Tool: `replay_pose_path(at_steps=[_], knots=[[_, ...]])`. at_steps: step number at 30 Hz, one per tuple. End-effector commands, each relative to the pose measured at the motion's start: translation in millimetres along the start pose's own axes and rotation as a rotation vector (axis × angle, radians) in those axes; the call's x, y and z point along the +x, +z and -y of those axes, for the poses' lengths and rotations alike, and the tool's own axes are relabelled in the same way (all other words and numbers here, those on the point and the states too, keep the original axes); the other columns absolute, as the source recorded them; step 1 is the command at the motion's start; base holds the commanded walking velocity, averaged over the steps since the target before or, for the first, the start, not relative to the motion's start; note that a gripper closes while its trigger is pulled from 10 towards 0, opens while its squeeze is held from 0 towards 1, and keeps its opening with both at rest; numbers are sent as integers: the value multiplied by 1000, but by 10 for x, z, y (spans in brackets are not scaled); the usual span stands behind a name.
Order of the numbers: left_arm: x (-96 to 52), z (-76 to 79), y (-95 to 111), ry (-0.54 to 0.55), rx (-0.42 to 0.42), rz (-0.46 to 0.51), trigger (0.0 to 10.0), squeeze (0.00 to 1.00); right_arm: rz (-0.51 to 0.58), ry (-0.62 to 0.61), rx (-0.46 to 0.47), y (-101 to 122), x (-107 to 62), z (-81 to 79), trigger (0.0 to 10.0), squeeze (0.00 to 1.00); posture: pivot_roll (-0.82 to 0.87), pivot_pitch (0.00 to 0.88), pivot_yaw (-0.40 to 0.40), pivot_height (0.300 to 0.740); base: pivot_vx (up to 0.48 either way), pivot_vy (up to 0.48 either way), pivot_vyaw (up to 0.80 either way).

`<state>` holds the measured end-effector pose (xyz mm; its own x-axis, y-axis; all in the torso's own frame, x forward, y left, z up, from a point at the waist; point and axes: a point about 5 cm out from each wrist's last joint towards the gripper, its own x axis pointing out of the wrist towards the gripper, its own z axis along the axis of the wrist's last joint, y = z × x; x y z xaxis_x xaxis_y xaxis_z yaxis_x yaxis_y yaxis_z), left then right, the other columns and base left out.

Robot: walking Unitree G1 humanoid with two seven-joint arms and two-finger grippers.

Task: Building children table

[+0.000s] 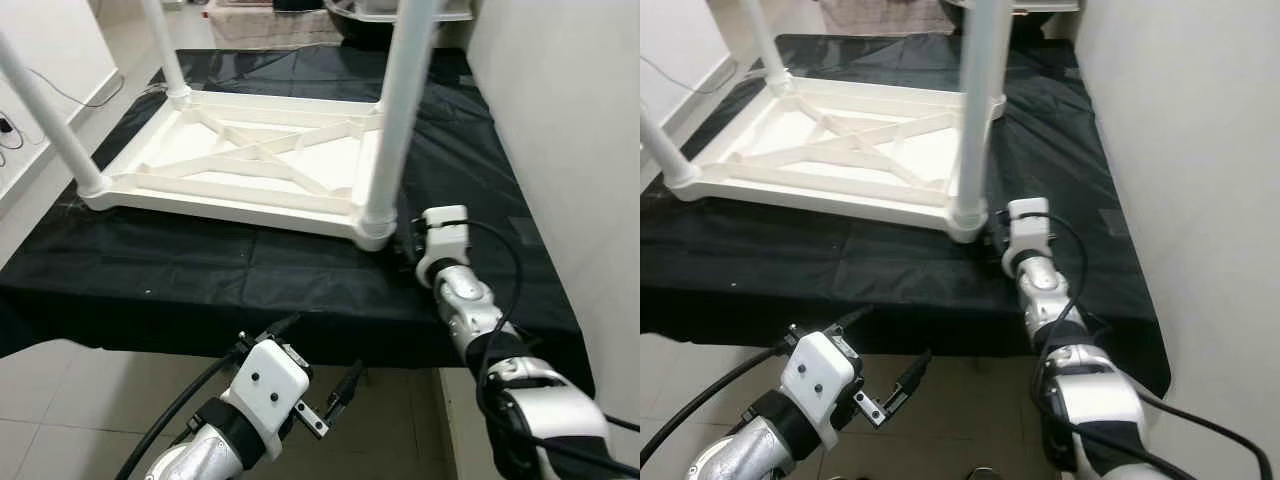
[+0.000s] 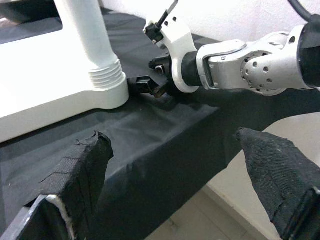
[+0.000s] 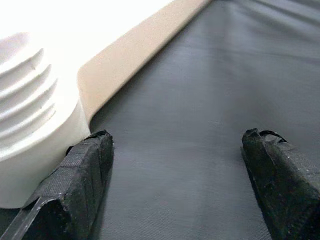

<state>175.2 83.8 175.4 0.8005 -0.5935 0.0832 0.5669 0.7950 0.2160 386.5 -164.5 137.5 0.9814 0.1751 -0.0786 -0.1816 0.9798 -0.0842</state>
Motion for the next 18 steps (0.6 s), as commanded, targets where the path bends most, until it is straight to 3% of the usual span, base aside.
replay_pose_path(at_steps=[1, 6, 10, 18], knots=[[-24, -13, -49, 1, 5, -34, 10000, 0, -30, 93, -6, -156, -49, -157, 10000, 0, 74, 226, 13, 734, 0, 0, 0], [-19, -24, -56, 4, 7, -35, 10000, 0, -3, 126, -17, -136, -72, -163, 10000, 0, 64, 226, 14, 734, 0, 0, 0], [-13, -24, -62, 5, 8, -36, 10000, 0, 27, 185, 33, -86, -84, -203, 10000, 0, 62, 225, 12, 734, 0, 0, 0], [-8, -32, -77, 8, 9, -37, 10000, 0, 87, 316, 73, -26, -220, -505, 10000, 0, 59, 219, 11, 734, 0, 0, 0]])
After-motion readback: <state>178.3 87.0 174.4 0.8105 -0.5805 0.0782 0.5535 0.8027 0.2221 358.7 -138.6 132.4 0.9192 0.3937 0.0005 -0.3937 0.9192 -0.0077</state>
